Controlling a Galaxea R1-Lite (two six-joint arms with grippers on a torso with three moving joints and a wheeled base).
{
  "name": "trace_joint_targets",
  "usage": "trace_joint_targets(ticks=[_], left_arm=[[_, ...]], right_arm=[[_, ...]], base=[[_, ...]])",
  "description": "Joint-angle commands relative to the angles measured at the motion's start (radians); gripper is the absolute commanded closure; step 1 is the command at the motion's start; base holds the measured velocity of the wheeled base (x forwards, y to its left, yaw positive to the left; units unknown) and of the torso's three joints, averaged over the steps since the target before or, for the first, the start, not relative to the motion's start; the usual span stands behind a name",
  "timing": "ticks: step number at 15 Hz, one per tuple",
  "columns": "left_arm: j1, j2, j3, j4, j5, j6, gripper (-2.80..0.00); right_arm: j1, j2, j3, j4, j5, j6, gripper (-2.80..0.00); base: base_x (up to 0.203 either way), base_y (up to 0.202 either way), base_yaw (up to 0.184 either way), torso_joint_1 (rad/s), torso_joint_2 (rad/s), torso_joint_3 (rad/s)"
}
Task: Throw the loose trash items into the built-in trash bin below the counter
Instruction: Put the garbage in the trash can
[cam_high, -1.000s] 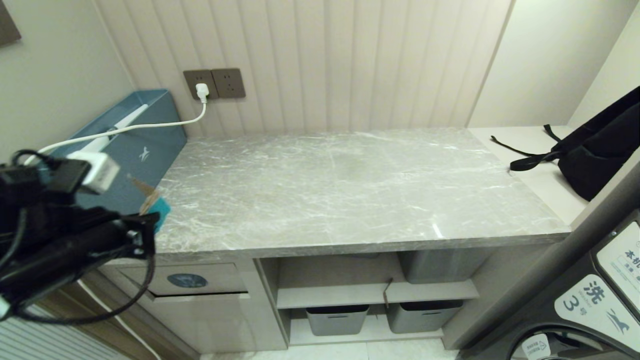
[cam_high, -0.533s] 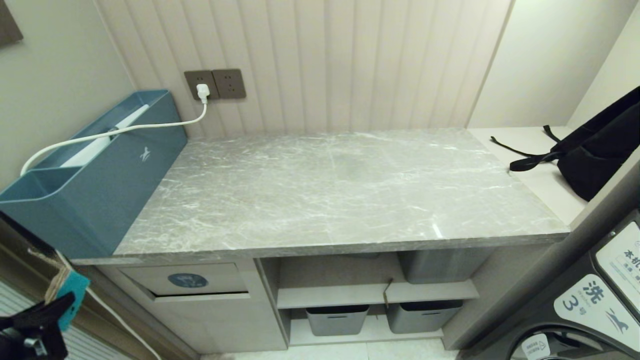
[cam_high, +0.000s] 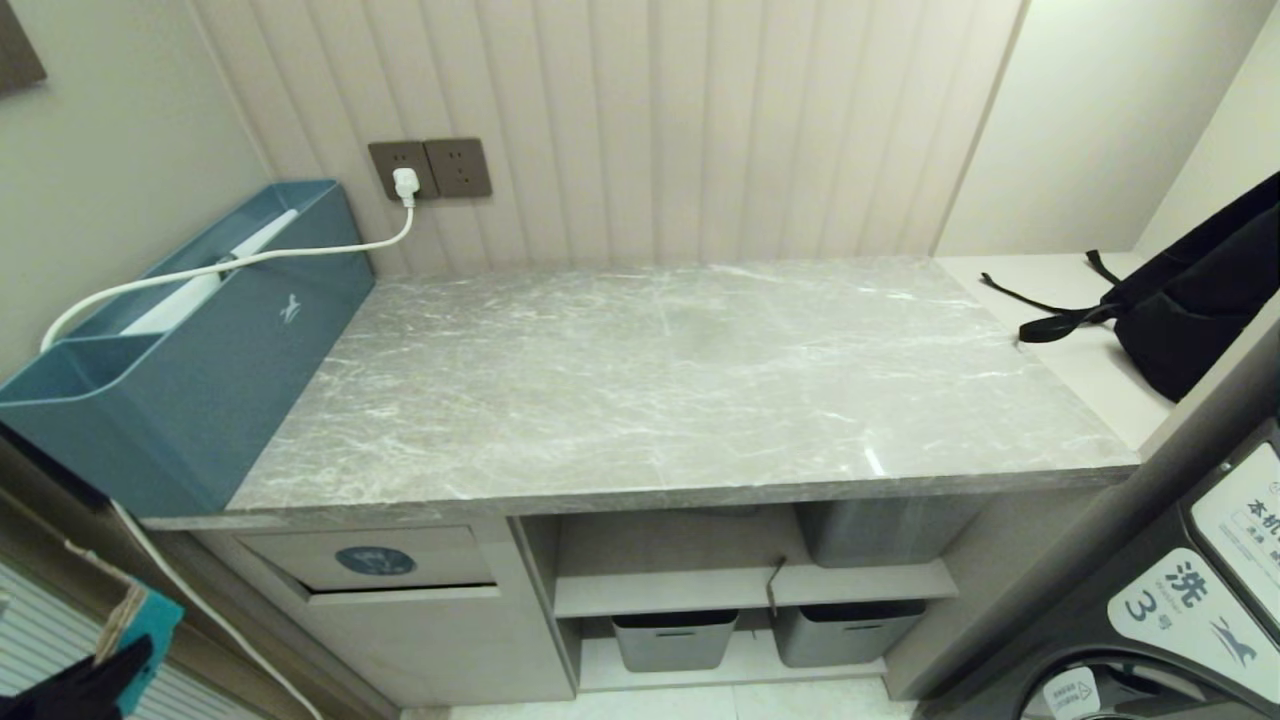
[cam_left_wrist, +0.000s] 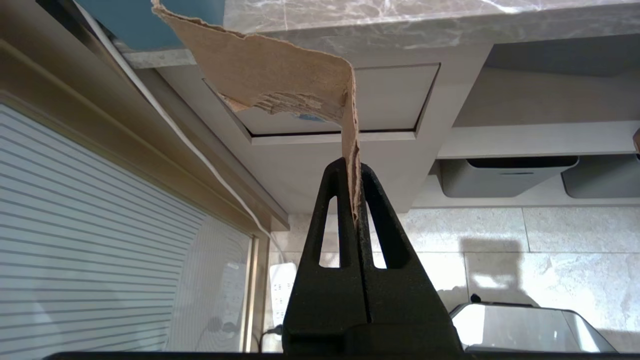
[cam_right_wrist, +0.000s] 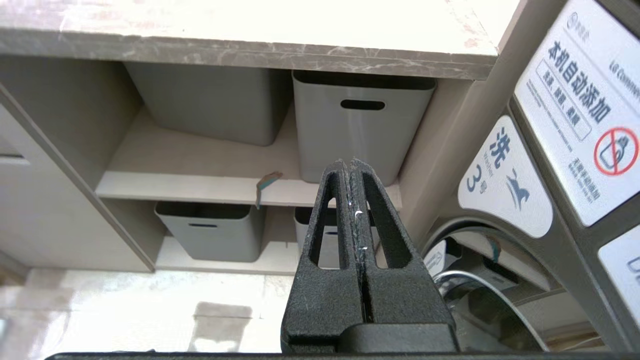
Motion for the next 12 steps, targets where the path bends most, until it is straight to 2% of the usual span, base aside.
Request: trace_joint_targets(ticks=[1,4,6,7,12], left_arm=[[0.001,-0.024,0.016,-0.002,0.001,0.001,0.0],[-0.001,-0.061,0.067,-0.001,-0.008,-0.011,0.0],[-0.002,-0.082,0.086,0.0,-0.096,-0.014,0.0],[-0.002,-0.084,0.087,0.0,-0.112,-0.014,0.0],[-0.002,-0.046,0.077,-0.001,-0.116,-0.016,0.0]], right_arm=[[0.001,0.0,-0.001,0.0,-0.002,0.011,0.0],[0.001,0.0,-0.001,0.0,-0.021,0.036,0.0],[0.001,0.0,-0.001,-0.002,-0.021,0.036,0.0],[0.001,0.0,0.001,-0.001,-0.022,0.036,0.0],[0.001,0.0,-0.001,-0.002,-0.022,0.036,0.0]], base=[[0.0,0.0,0.0,0.0,0.0,0.0],[0.0,0.0,0.0,-0.12,0.26,0.144],[0.0,0.0,0.0,-0.156,0.35,0.178],[0.0,0.0,0.0,-0.173,0.38,0.201],[0.0,0.0,0.0,-0.208,0.46,0.241]])
